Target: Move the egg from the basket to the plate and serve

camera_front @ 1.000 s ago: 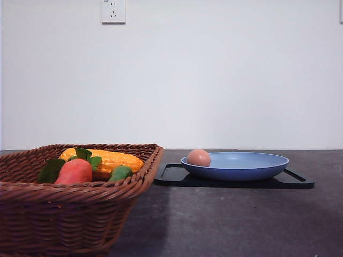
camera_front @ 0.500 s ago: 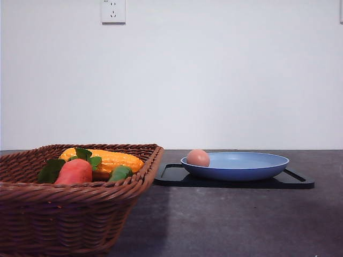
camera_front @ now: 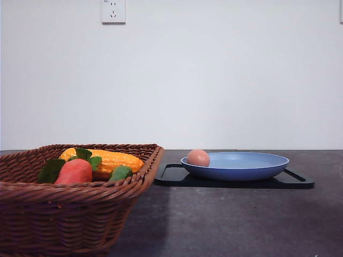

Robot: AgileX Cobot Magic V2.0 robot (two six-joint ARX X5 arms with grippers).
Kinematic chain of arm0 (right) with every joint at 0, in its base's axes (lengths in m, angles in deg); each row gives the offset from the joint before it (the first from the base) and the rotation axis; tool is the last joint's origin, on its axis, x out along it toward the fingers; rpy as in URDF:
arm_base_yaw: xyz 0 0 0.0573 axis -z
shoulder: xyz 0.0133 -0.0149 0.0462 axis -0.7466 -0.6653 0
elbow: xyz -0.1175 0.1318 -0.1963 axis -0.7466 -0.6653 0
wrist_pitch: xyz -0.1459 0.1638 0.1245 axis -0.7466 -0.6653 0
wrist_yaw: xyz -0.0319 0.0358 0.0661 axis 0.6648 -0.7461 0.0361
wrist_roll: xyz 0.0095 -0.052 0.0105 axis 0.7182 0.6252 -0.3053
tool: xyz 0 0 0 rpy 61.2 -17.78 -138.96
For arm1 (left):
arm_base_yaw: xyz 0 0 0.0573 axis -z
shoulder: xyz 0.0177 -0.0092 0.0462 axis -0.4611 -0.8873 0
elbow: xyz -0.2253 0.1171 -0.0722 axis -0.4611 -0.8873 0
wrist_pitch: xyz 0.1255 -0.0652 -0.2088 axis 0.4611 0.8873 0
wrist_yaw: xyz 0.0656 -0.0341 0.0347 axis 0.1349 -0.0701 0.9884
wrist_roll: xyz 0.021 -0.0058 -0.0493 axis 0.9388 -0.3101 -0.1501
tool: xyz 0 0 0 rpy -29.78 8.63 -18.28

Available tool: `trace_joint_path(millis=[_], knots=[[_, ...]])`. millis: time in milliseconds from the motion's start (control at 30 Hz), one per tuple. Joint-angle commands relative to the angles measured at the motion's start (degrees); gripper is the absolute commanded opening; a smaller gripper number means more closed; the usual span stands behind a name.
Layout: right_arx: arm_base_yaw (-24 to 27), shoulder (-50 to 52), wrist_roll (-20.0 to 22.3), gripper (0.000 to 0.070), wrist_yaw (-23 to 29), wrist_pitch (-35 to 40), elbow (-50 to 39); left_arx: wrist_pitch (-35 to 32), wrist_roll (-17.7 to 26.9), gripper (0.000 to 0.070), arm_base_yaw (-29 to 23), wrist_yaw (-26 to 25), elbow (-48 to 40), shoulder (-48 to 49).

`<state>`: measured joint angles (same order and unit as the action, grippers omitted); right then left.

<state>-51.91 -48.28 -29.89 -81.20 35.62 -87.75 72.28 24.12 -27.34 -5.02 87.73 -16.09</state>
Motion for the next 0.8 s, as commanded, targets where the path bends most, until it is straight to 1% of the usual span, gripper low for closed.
trace_joint_path(millis=[0, 767], knots=[[0.0, 0.0, -0.7, 0.0, 0.1, 0.2, -0.4, 0.7, -0.1, 0.0, -0.1, -0.2, -1.1, 0.1], [0.0, 0.0, -0.7, 0.0, 0.1, 0.2, -0.4, 0.7, -0.1, 0.0, -0.1, -0.2, -1.1, 0.1]])
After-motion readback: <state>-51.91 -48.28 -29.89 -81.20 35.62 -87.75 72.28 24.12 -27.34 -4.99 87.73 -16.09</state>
